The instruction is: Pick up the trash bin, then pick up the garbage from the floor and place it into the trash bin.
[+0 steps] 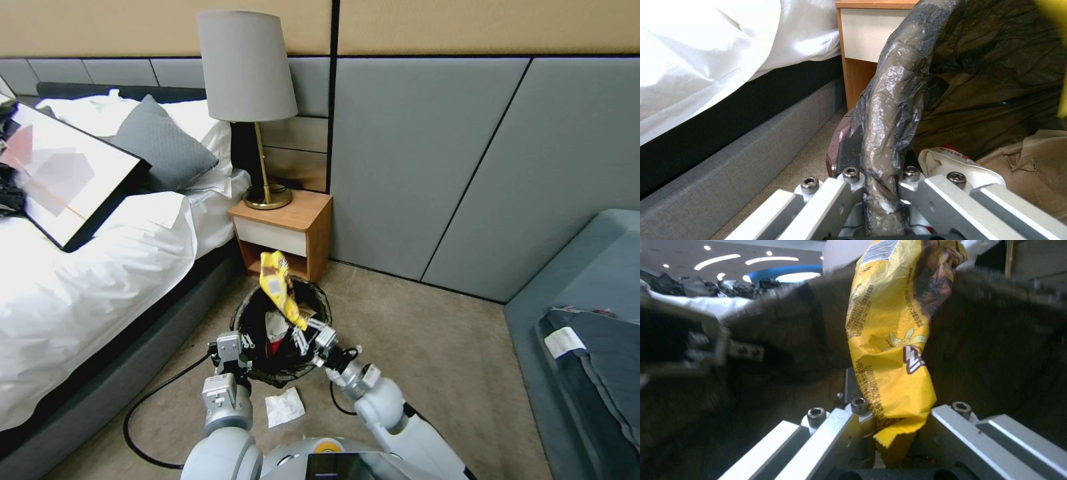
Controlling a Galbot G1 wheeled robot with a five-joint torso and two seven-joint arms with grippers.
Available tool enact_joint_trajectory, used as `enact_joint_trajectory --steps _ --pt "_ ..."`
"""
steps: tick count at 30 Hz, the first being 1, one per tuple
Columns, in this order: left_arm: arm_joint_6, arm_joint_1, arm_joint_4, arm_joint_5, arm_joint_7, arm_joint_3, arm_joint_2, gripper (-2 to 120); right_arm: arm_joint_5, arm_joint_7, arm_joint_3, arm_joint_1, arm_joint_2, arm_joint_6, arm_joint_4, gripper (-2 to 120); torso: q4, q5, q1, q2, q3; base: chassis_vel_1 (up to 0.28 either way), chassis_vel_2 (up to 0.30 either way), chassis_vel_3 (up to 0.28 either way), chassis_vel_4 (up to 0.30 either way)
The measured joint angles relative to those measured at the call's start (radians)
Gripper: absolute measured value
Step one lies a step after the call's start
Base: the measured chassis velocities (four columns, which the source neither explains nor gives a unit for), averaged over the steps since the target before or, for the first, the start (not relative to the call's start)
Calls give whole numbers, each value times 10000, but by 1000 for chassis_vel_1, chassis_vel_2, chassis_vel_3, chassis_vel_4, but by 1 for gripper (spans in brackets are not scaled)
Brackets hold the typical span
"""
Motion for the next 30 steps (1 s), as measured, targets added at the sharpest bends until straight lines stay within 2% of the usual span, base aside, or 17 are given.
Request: enact_joint_trajectory --steps 20,21,22,25,28,30 --pt "0 0 1 0 -1 0 0 0 -145 255 369 60 141 -2 -609 0 0 1 0 0 0 0 0 0 0" --pt "0 0 1 0 1 3 1 0 -156 265 388 44 141 -5 -617 6 0 1 0 -1 0 0 0 0 0" --pt "0 0 1 0 1 3 1 0 -156 265 388 44 141 -5 -617 6 0 1 0 -1 0 0 0 0 0" --pt "1 1 2 0 5 11 0 0 -179 264 462 -5 128 -2 -621 22 0 1 0 -1 0 0 0 0 0" --pt "1 0 1 -1 6 12 1 0 -187 261 493 -8 132 8 -623 28 0 1 0 0 0 0 0 0 0" --pt "1 0 2 -1 6 13 1 0 -205 255 504 -16 141 20 -626 40 0 1 0 -1 0 0 0 0 0"
